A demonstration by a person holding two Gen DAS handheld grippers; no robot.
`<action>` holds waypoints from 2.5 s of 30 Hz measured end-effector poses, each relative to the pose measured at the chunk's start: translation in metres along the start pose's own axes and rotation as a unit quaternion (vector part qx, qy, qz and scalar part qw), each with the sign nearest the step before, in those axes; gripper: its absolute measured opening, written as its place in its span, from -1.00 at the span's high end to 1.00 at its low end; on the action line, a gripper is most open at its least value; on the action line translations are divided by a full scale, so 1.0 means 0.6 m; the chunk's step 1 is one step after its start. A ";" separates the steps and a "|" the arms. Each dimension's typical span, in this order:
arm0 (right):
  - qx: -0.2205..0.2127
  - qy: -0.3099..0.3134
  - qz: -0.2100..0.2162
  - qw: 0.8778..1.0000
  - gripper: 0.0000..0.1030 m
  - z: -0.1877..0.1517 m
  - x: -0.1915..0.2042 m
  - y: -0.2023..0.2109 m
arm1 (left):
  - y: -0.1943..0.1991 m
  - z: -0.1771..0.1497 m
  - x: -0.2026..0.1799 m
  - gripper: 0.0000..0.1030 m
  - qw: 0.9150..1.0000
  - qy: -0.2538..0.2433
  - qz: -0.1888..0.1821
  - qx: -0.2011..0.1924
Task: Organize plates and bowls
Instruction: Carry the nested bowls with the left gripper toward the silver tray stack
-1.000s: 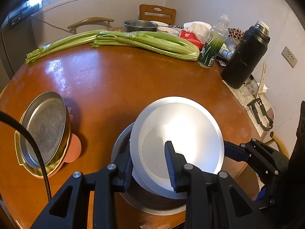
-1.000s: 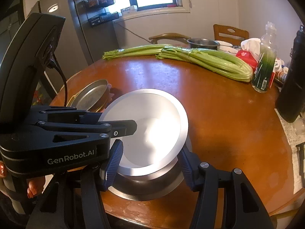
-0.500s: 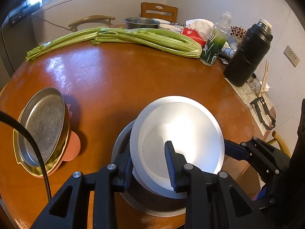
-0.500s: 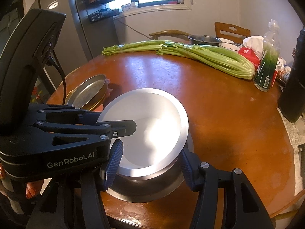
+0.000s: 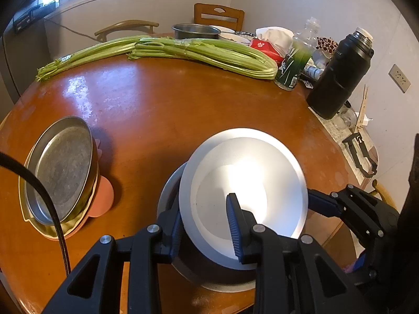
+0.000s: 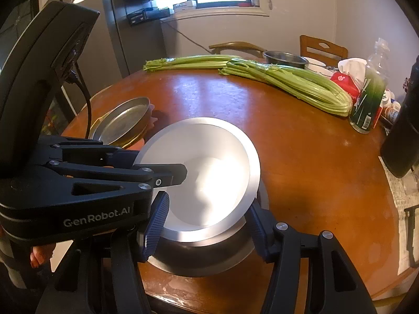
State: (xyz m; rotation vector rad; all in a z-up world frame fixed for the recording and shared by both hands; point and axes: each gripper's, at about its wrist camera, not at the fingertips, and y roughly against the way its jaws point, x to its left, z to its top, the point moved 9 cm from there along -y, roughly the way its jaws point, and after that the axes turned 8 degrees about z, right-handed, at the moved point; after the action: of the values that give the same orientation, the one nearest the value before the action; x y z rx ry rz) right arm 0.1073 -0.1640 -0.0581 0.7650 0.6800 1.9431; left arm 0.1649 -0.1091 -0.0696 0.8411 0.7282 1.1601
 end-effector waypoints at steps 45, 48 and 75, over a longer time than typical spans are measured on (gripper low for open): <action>0.003 -0.103 -0.004 0.995 -0.32 -0.014 -0.077 0.003 | -0.012 -0.027 0.042 0.15 0.999 0.037 -0.009 0.027; 0.006 -0.107 -0.003 0.994 -0.32 -0.017 -0.078 -0.002 | -0.013 -0.026 0.042 0.14 0.999 0.038 -0.010 0.027; 0.022 -0.109 0.024 0.994 -0.11 -0.029 -0.065 -0.036 | -0.061 -0.039 0.023 0.07 0.998 0.033 0.002 0.056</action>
State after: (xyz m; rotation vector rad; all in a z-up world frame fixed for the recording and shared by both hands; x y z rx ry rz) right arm 0.1216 -0.1921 -0.0941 1.0118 0.5772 1.8590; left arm 0.1661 -0.0980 -0.1134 0.9020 0.8522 1.1634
